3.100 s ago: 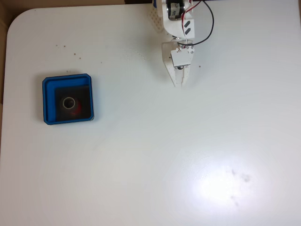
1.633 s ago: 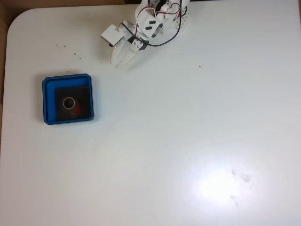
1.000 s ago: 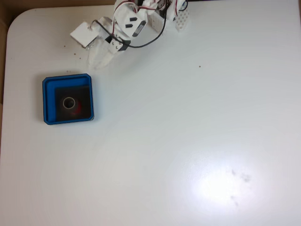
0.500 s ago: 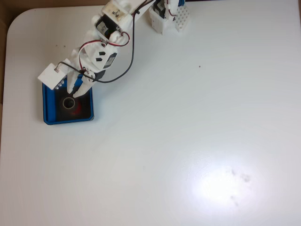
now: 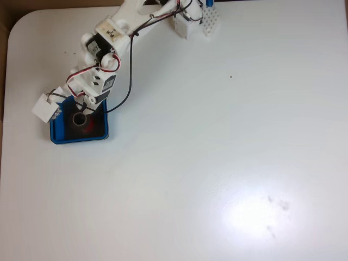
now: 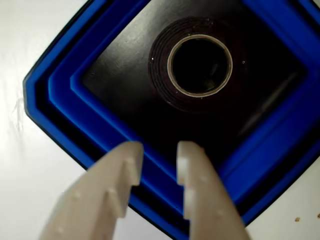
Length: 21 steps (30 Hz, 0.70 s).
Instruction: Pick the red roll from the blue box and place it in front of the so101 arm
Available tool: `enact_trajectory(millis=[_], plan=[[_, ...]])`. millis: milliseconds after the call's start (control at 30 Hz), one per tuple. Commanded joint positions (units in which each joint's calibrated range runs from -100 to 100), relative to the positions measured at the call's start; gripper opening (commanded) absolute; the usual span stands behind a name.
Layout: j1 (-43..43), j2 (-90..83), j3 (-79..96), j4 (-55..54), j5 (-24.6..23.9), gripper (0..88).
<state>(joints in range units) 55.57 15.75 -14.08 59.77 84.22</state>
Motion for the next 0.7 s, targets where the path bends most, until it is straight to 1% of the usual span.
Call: enact_trajectory(millis=[0,267,500,567,667], plan=[[1.0,1.6,-4.3,0.4,0.2,1.4],[1.7,8.2,-10.7,0.1,0.2,1.4],[3.5,9.4,-12.1,0.1,-0.2,1.5],[4.3,9.5,-12.1,0.2,-0.3,2.9],[5.5,10.7,-12.1,0.2,-0.3,9.0]])
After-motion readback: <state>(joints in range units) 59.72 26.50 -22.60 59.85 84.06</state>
